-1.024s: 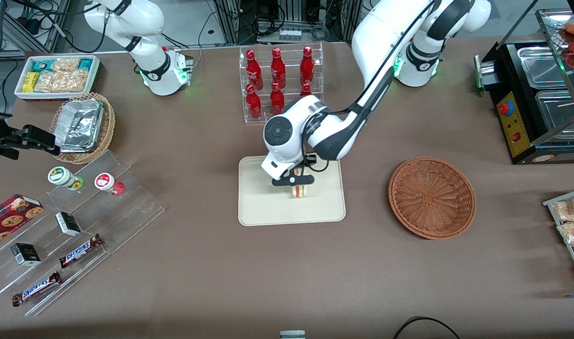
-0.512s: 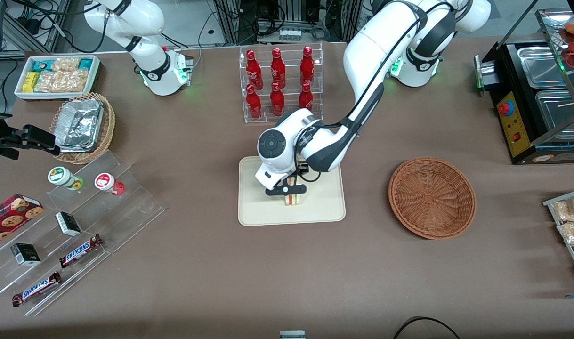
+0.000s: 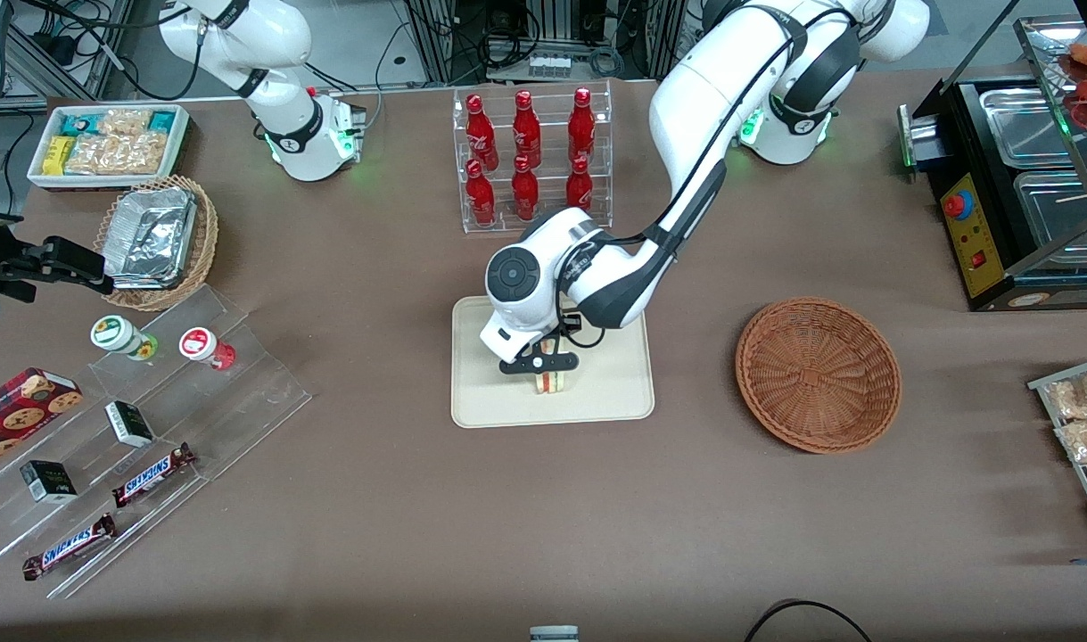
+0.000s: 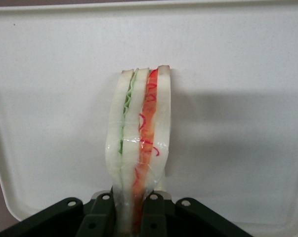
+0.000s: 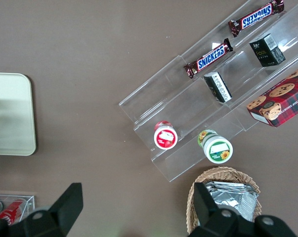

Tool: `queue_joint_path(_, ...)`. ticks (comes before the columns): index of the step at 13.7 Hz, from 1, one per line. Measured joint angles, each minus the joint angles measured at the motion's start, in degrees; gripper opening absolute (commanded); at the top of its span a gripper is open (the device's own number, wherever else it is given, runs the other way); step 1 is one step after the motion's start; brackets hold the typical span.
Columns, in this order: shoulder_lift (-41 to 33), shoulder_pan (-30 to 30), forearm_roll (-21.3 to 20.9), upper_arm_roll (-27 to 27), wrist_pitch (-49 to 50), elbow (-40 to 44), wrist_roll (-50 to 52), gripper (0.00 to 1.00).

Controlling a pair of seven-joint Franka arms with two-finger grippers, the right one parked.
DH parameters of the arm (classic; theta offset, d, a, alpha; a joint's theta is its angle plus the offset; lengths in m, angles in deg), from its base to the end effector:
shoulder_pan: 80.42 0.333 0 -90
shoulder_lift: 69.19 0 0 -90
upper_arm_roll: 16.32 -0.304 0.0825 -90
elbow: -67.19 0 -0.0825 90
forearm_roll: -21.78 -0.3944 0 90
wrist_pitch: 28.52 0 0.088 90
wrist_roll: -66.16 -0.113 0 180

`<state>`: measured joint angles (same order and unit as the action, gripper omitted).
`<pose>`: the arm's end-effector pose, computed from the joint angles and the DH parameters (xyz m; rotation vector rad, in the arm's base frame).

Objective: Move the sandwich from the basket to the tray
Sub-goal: 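Lower the sandwich onto the tray center and open the left gripper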

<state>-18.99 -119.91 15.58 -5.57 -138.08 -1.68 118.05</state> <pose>0.5053 -0.5413 0.2255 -3.0472 -0.0610 0.2048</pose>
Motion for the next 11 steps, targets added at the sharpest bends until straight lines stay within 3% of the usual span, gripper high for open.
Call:
queue_joint_path(5,0.5,-0.1,0.0,0.0,0.0,0.0,0.0,0.00)
queue_joint_path(6,0.7,-0.1,0.0,0.0,-0.1,0.0,0.0,0.30)
queue_joint_path(7,0.9,-0.1,0.0,0.0,-0.5,0.0,0.1,0.77)
queue_joint_path(8,1.0,-0.1,0.0,0.0,-0.9,0.0,0.1,1.00)
queue_joint_path(11,1.1,-0.2,-0.1,0.0,-1.0,0.0,0.1,1.00)
